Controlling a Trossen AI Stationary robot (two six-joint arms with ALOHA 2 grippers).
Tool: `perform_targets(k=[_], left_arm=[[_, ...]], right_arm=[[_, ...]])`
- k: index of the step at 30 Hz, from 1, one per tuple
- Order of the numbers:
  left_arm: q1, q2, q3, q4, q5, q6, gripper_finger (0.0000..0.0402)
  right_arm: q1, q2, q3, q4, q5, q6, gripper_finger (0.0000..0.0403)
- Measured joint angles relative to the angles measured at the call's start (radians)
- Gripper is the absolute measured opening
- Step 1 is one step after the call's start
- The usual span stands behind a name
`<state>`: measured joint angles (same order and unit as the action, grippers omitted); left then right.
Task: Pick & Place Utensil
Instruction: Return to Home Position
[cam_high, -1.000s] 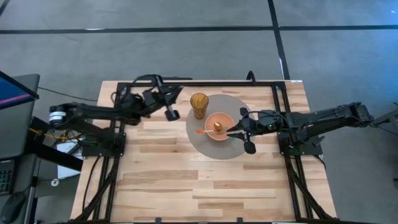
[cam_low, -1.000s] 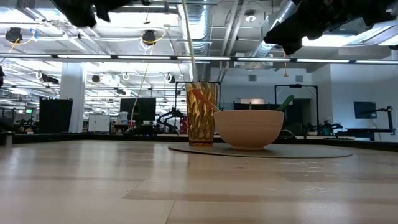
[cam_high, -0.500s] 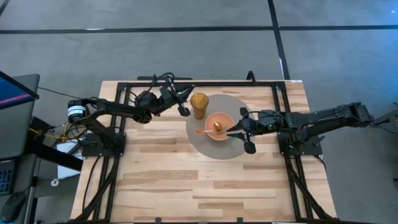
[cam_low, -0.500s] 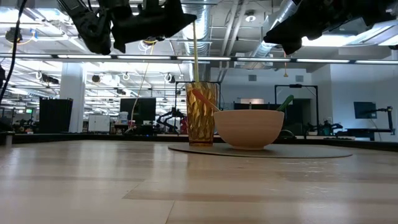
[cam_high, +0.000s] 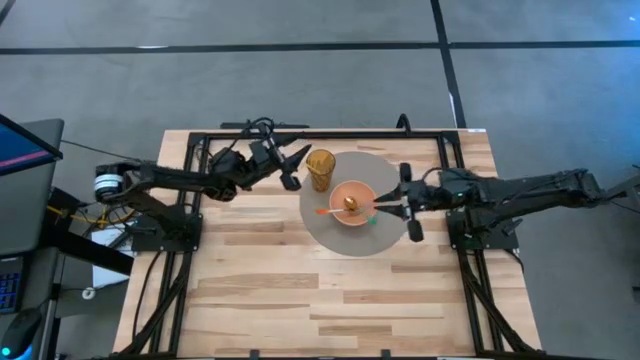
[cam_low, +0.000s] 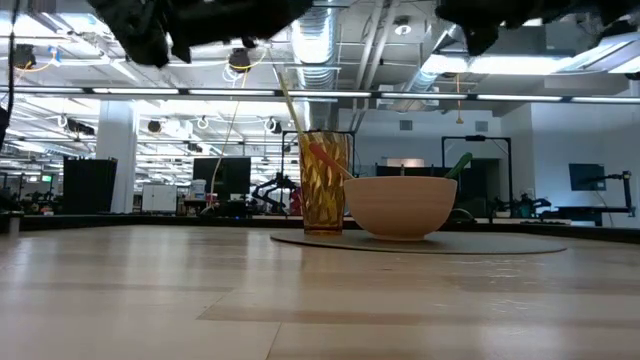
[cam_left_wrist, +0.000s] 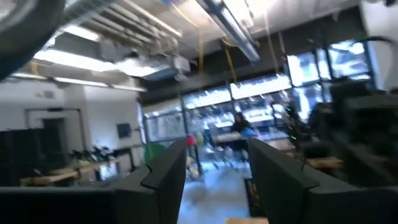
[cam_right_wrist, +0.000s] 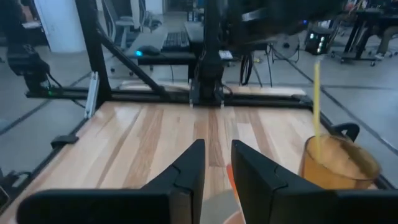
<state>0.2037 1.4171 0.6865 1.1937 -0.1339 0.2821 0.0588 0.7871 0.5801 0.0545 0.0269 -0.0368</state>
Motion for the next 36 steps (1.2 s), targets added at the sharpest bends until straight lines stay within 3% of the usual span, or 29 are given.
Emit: perform_targets(k=[3, 11, 15, 21, 26, 36], left_arm=[[-0.039, -0.121, 0.000, -0.208, -0.013, 0.000, 0.0177], [-0.156, -0.477, 0.000, -0.898, -0.183, -0.021, 0.0162], [-0.213, -0.639, 0.000, -1.108, -0.276, -0.123, 0.0144], [-0.289, -0.855, -0.003, -1.260, -0.310, -0.153, 0.0079], [-0.326, -1.049, -0.108, -1.283, -0.311, -0.169, 0.0013], [-0.329, -1.415, -0.312, -1.316, -0.328, -0.187, 0.0005]], right_arm=[[0.000, -0.099, 0.000, -0.091, 0.000, 0.000, 0.0072], [-0.002, -0.347, 0.000, -0.309, 0.000, 0.035, 0.0072], [0.014, -0.420, -0.062, -0.321, 0.000, 0.001, 0.0072], [-0.004, -0.535, -0.118, -0.315, 0.023, -0.007, 0.0072], [-0.003, -0.618, -0.131, -0.369, 0.022, 0.032, 0.0072], [0.004, -0.786, -0.277, -0.321, 0.023, 0.019, 0.0072]])
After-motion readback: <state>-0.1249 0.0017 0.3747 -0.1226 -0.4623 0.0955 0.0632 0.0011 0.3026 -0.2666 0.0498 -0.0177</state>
